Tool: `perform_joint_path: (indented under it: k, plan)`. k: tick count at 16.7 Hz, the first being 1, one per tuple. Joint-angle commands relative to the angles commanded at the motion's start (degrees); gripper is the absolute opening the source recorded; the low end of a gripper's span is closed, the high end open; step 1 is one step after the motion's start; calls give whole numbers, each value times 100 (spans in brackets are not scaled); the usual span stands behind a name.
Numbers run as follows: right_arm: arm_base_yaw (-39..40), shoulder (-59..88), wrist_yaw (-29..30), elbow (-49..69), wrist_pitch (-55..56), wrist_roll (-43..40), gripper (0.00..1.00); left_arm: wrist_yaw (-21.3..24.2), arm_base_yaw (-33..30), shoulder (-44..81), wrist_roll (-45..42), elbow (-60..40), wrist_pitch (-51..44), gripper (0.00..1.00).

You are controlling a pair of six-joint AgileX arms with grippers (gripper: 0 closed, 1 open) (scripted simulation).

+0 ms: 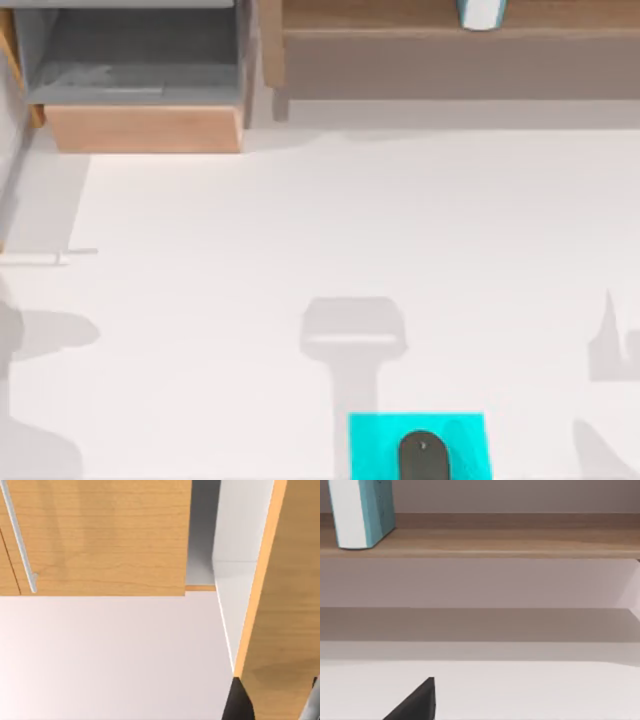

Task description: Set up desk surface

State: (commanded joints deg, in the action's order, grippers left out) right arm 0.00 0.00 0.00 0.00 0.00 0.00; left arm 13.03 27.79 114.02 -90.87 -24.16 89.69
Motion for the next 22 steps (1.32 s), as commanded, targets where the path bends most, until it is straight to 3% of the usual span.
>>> perform_joint_path:
  k: [2, 11, 18, 22]
  plan:
    - [0, 0, 0, 0, 0, 0, 100, 0, 0, 0, 0, 0, 0, 0]
    - [0, 0, 0, 0, 0, 0, 100, -12, 5, 74, 42, -10, -67, 0]
    - [0, 0, 0, 0, 0, 0, 100, -513, -506, 551, 55, -1264, -800, 0]
    - [0, 0, 0, 0, 0, 0, 100, -559, -558, 586, 58, -1351, -874, 0]
